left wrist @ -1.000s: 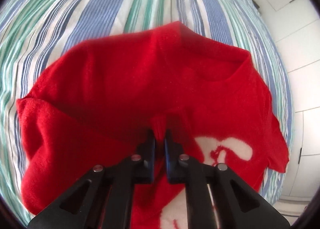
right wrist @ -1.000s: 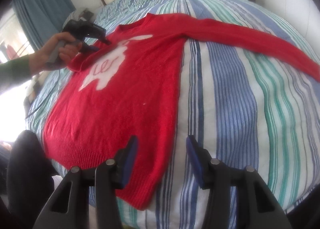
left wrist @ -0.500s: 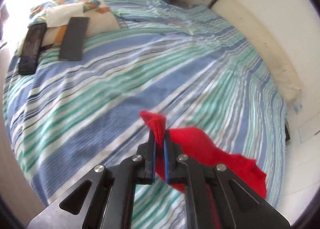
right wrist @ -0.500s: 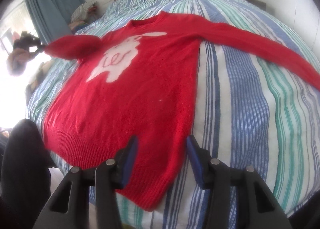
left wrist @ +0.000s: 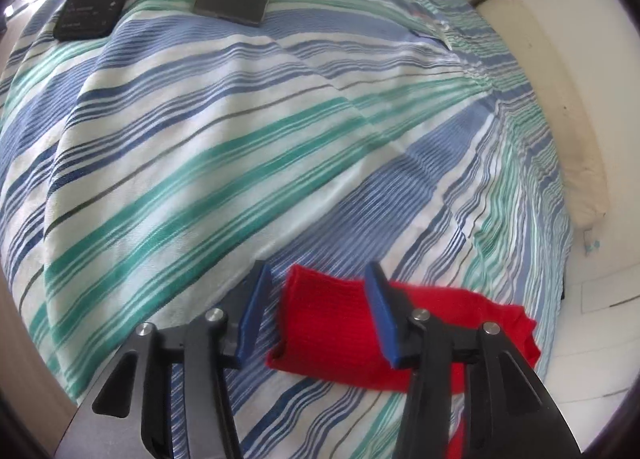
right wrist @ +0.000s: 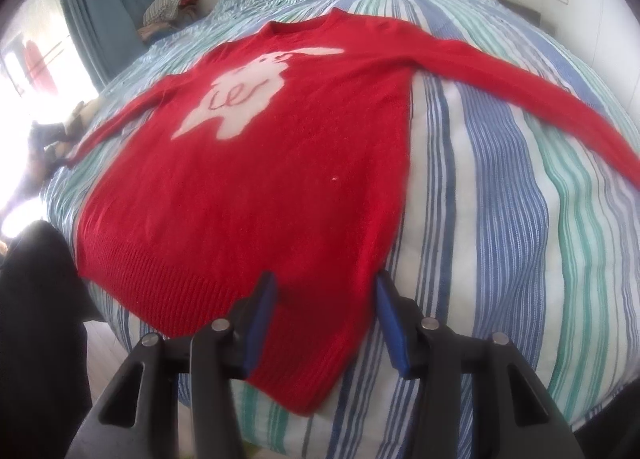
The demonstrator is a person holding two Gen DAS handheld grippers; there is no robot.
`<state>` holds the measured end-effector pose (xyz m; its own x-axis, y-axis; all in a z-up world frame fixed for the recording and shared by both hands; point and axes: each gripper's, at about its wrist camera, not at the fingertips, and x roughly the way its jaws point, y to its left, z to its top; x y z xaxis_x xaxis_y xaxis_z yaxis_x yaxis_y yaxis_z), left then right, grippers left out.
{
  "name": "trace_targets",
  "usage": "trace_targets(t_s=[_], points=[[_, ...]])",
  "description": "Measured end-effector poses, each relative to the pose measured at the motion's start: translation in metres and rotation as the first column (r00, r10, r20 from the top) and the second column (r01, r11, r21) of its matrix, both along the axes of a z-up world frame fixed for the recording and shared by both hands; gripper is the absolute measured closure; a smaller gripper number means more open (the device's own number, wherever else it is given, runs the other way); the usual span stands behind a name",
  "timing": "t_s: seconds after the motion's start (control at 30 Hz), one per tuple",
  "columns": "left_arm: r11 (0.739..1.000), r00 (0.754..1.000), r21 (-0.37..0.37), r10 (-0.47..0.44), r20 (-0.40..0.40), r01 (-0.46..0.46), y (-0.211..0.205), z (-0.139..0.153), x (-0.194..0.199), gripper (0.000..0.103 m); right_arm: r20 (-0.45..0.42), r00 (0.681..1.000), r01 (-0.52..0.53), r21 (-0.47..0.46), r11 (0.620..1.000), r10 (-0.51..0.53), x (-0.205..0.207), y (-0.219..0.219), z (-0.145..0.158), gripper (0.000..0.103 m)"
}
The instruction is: Fold small clothes
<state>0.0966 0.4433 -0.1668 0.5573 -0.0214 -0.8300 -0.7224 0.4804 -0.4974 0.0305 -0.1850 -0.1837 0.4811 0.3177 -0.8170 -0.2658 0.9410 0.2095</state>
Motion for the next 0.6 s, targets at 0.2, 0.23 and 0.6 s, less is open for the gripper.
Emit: trace_targets(t_s=[0.2,0.23,0.6], points=[[0.985,0.986,0.032,-0.168,-0.024,0.168,-0.023,-0.005,0.015,0.087,0.000,1.000,0.003,-0.010,1.000,-0.003,0.000,0.001,0.000,0.054],[0.978,0.978,0.057,-0.198,-0.068,0.202,-0.028,-0.007,0.018,0.102,0.001,1.000,0.003,-0.010,1.000,-0.003,0.000,0.000,-0.001,0.054],[0.915,0.949,0.370,-0.038,-0.314,0.159,-0.016,-0.002,0.015,0.102,0.005,1.000,0.002,-0.040,0.999,-0.002,0.001,0.001,-0.003,0.054]])
